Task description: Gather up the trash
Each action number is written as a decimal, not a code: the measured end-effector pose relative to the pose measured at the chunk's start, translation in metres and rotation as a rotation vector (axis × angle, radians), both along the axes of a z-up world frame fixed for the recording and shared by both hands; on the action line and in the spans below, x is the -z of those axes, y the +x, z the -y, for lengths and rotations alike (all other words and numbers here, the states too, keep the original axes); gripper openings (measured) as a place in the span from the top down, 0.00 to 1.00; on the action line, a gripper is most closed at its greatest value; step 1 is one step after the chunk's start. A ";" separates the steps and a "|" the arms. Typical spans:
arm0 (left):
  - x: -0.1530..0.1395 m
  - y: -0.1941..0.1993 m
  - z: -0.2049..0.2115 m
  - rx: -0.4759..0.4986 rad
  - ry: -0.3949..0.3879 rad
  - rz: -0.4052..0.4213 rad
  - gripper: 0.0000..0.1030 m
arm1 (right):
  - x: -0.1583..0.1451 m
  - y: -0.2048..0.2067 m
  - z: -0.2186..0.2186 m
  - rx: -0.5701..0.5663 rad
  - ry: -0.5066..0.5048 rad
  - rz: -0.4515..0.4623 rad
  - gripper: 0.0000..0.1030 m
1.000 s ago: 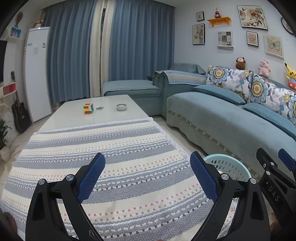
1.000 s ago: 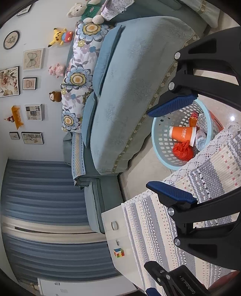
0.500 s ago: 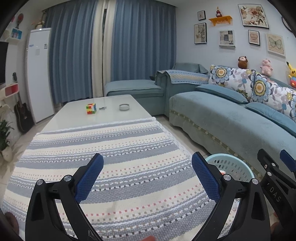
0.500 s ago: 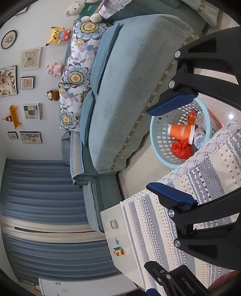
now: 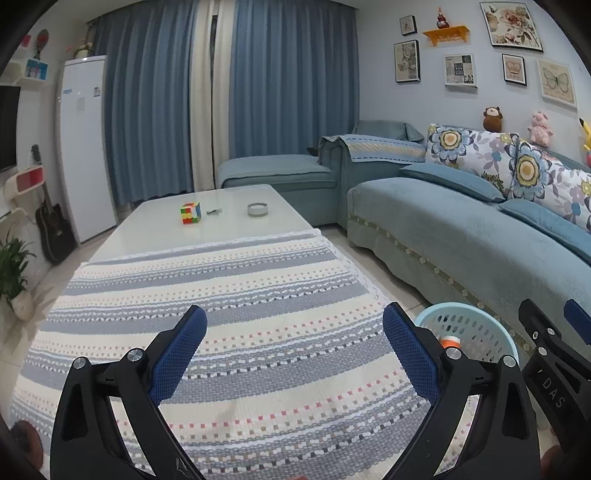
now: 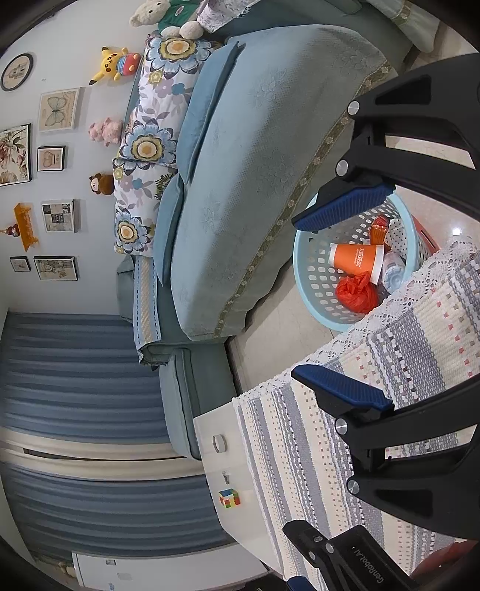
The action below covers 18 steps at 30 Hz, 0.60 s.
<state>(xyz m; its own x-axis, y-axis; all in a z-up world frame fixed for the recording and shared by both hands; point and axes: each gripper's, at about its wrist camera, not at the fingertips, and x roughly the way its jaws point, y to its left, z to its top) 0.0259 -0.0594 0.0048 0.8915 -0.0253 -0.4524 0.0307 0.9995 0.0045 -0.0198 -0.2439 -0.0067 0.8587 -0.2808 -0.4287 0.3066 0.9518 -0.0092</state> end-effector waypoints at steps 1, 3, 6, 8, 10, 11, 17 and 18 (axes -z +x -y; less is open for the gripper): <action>0.000 0.000 0.000 0.002 -0.001 -0.001 0.10 | 0.000 0.000 0.000 0.000 0.001 -0.001 0.31; 0.000 0.001 0.000 0.006 -0.001 -0.001 0.09 | 0.000 0.001 0.000 -0.002 0.001 -0.003 0.31; -0.001 0.000 0.000 0.008 -0.005 0.002 0.09 | 0.000 0.001 0.001 -0.003 0.003 -0.004 0.31; -0.001 0.000 -0.001 0.007 -0.006 0.002 0.09 | 0.000 0.001 0.001 -0.003 0.004 -0.004 0.31; -0.001 0.000 -0.001 0.008 -0.009 0.000 0.09 | 0.000 0.001 0.000 -0.005 0.006 -0.006 0.31; -0.001 0.000 -0.001 0.008 -0.011 -0.002 0.09 | 0.000 0.002 0.000 -0.006 0.007 -0.007 0.31; -0.001 0.001 -0.001 0.009 -0.012 -0.001 0.09 | 0.001 0.003 0.000 -0.012 0.011 -0.012 0.31; -0.001 0.001 -0.001 0.009 -0.011 -0.001 0.09 | 0.001 0.003 0.000 -0.012 0.011 -0.012 0.31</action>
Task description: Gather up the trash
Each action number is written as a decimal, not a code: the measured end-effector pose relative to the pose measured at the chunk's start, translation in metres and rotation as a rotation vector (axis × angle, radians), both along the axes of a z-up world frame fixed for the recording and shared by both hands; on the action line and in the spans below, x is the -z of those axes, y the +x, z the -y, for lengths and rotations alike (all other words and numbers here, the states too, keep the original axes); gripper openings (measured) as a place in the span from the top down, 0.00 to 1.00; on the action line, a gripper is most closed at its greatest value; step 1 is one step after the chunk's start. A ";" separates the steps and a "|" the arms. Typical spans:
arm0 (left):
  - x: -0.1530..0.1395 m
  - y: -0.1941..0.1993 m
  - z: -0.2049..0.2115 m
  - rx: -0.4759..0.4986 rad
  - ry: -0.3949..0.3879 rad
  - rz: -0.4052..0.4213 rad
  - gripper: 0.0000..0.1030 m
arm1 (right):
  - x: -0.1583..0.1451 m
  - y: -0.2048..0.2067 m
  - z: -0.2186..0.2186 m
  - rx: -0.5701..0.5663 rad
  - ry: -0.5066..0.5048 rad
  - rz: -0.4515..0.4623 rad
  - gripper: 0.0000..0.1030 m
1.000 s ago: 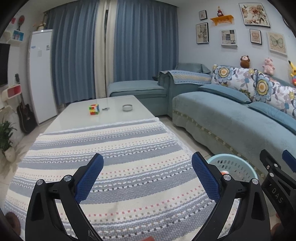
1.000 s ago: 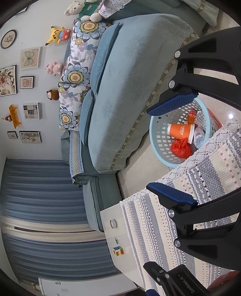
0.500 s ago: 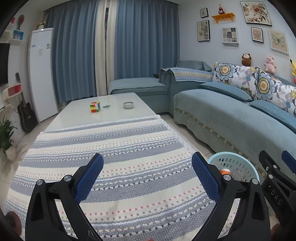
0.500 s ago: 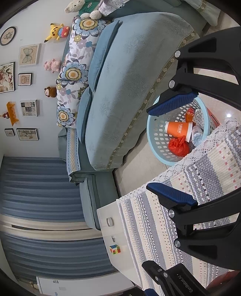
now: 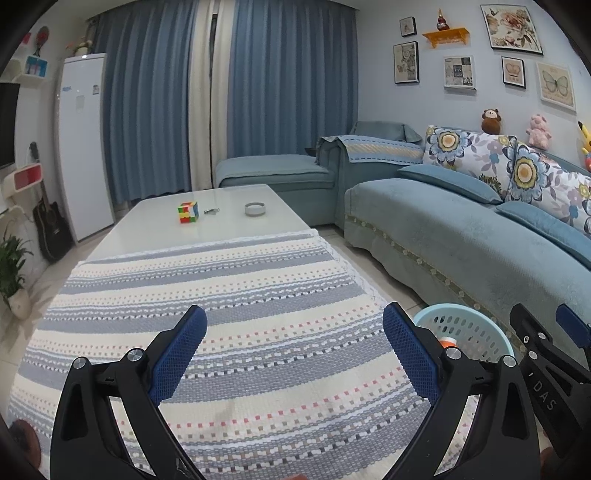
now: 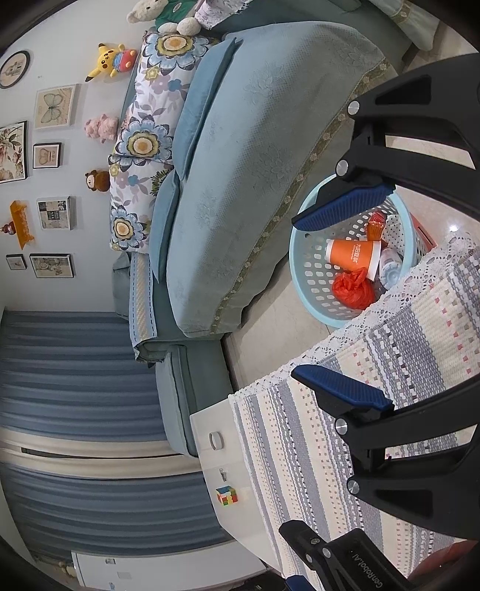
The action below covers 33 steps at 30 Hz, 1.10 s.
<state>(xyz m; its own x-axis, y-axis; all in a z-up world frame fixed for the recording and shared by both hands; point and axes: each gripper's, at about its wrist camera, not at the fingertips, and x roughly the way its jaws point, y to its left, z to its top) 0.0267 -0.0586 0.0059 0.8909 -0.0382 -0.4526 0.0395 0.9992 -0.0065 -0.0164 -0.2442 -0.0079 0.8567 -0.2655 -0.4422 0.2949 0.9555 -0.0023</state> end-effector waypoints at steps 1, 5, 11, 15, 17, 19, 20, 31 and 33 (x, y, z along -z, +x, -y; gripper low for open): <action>0.000 0.000 0.000 0.001 0.000 -0.001 0.09 | 0.000 0.000 0.000 0.000 0.000 0.000 0.31; 0.000 -0.001 0.001 -0.001 0.001 -0.002 0.09 | 0.000 0.000 0.000 -0.001 -0.002 -0.001 0.31; 0.001 0.000 0.002 0.003 0.002 -0.009 0.09 | 0.000 0.001 0.000 -0.005 0.008 0.002 0.31; 0.001 0.000 0.003 0.002 0.003 -0.009 0.09 | 0.002 0.002 0.000 -0.006 0.006 -0.002 0.31; 0.002 0.000 0.003 0.000 0.002 -0.009 0.09 | 0.002 0.002 0.000 -0.007 0.005 -0.001 0.31; 0.001 0.000 0.004 -0.001 0.001 -0.011 0.09 | 0.002 0.003 0.000 -0.008 0.005 -0.003 0.31; 0.001 0.000 0.004 -0.002 0.000 -0.012 0.09 | 0.002 0.003 0.000 -0.007 0.007 -0.002 0.31; 0.002 -0.001 0.007 -0.001 0.005 -0.012 0.09 | 0.004 0.002 -0.004 -0.012 0.000 0.000 0.31; 0.003 -0.002 0.007 -0.001 0.003 -0.014 0.09 | 0.004 0.002 -0.004 -0.012 0.003 0.000 0.31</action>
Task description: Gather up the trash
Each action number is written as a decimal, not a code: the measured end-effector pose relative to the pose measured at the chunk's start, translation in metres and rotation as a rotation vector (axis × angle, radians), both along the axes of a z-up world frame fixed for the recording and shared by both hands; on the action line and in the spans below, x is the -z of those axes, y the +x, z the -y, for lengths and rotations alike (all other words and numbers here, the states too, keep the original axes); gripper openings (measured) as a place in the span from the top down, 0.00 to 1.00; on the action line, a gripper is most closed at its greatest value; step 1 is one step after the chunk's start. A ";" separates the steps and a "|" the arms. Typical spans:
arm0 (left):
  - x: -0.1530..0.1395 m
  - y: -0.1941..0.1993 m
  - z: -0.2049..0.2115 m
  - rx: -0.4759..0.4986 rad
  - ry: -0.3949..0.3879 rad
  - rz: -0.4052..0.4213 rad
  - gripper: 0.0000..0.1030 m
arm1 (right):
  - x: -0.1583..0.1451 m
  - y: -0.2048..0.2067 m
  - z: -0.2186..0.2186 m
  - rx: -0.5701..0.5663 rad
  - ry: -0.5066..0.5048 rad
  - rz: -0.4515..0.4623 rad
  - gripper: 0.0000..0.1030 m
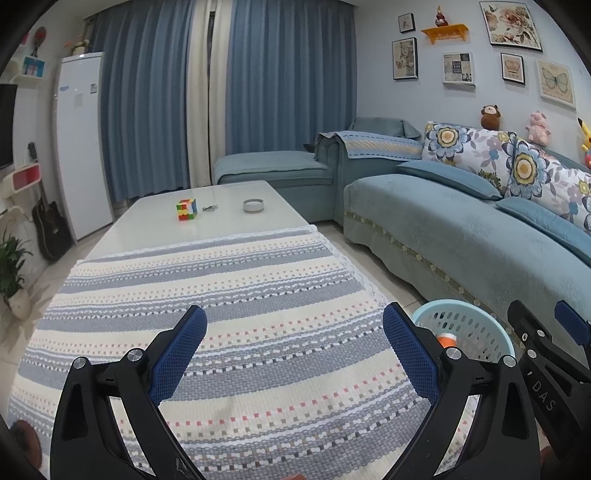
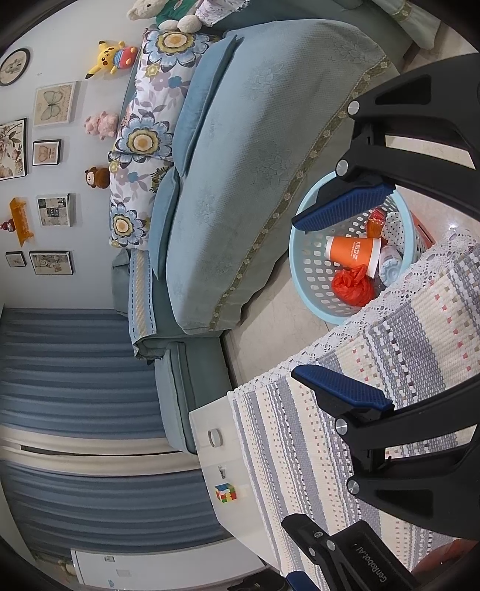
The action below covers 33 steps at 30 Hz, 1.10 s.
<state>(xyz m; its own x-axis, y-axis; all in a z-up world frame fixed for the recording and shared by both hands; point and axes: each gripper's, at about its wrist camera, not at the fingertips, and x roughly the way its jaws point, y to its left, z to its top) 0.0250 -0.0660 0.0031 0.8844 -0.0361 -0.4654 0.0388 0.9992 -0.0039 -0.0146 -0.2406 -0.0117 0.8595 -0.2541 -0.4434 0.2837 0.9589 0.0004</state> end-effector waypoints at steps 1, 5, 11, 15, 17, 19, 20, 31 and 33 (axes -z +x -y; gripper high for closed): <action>0.000 0.000 0.000 -0.001 0.000 0.000 0.09 | 0.000 0.000 0.000 0.001 0.000 0.000 0.31; -0.001 -0.001 0.001 -0.002 0.004 0.008 0.09 | 0.000 0.000 0.000 0.000 0.004 -0.001 0.31; 0.000 -0.002 0.001 -0.001 0.001 0.006 0.09 | 0.000 0.000 0.000 0.000 0.005 -0.001 0.31; -0.001 -0.001 0.001 -0.001 0.002 0.005 0.09 | 0.001 0.000 0.000 -0.002 0.006 -0.004 0.31; -0.001 -0.002 0.002 0.001 0.002 0.005 0.09 | 0.001 0.002 0.001 -0.004 0.007 -0.007 0.31; 0.000 -0.001 0.002 0.001 0.001 0.006 0.09 | 0.002 0.003 0.000 -0.003 0.011 -0.013 0.31; 0.000 -0.001 0.002 0.003 0.001 0.005 0.09 | 0.003 0.003 0.000 -0.004 0.014 -0.014 0.31; -0.001 -0.001 0.001 0.006 -0.004 0.001 0.09 | 0.004 0.004 0.005 -0.002 0.030 -0.021 0.31; -0.001 -0.001 0.001 0.006 -0.004 0.002 0.09 | 0.004 0.003 0.005 -0.003 0.030 -0.021 0.31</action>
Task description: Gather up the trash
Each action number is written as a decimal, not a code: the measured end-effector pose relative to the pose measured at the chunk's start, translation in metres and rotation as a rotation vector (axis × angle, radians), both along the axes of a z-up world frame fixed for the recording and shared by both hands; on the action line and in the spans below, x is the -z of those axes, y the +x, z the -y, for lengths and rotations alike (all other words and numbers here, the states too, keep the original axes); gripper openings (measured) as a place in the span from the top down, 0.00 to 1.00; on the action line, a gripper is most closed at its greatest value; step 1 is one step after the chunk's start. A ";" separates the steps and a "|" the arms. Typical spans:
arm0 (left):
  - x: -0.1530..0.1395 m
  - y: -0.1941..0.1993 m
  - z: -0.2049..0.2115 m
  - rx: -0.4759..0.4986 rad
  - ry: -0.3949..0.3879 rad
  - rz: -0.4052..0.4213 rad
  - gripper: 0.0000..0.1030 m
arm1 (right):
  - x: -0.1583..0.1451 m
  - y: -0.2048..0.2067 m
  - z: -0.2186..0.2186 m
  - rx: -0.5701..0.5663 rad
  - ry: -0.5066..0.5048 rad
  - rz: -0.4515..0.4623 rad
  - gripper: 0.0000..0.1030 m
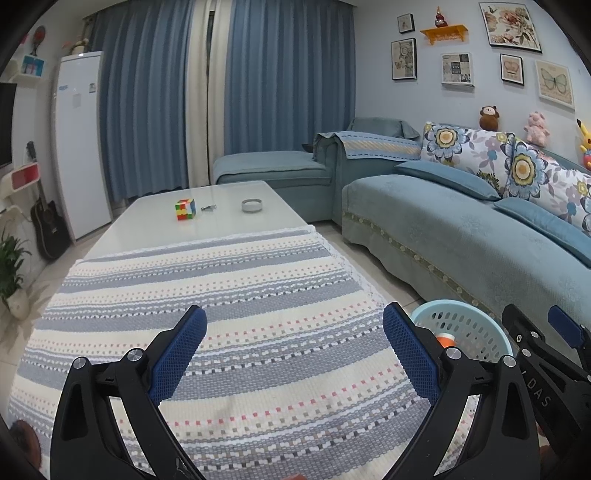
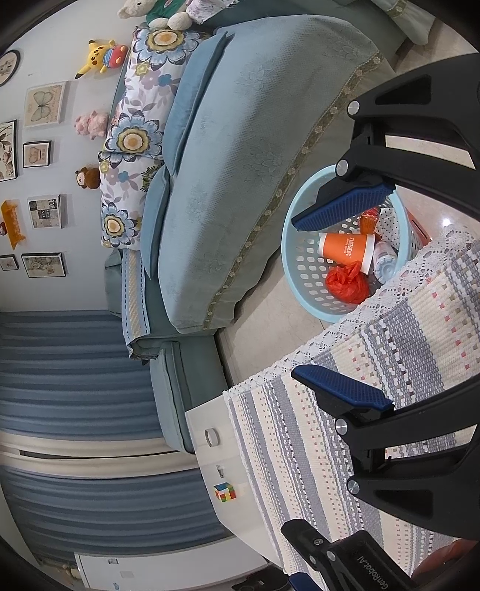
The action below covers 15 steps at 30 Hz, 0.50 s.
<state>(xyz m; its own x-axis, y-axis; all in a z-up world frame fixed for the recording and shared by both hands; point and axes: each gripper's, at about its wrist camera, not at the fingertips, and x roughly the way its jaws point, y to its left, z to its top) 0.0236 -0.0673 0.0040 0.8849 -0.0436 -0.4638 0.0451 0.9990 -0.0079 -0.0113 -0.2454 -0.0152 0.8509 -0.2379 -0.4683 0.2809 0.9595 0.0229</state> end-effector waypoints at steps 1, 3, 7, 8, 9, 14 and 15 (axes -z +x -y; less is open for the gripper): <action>0.000 0.000 0.000 0.000 0.000 0.000 0.09 | 0.000 0.000 0.000 0.001 -0.001 0.000 0.31; 0.000 0.000 0.000 0.002 -0.001 -0.002 0.09 | 0.000 0.000 0.000 0.000 0.000 0.000 0.31; 0.000 0.000 0.000 0.001 -0.001 -0.001 0.09 | 0.000 0.000 0.000 0.001 0.002 -0.001 0.31; 0.001 0.000 0.001 0.000 -0.002 -0.001 0.09 | 0.000 0.000 0.000 0.000 0.002 -0.001 0.31; 0.000 -0.001 0.000 -0.001 -0.002 -0.001 0.09 | 0.000 0.001 0.000 0.000 0.001 -0.001 0.31; 0.001 -0.001 -0.001 -0.008 -0.006 0.000 0.09 | 0.000 0.001 0.001 -0.002 -0.002 0.000 0.31; 0.000 -0.001 -0.002 -0.008 -0.007 -0.001 0.09 | 0.000 0.002 0.000 -0.001 -0.001 -0.001 0.31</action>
<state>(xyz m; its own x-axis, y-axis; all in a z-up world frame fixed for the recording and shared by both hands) 0.0227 -0.0653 0.0035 0.8847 -0.0396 -0.4644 0.0367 0.9992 -0.0152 -0.0097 -0.2459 -0.0151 0.8510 -0.2373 -0.4685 0.2796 0.9599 0.0217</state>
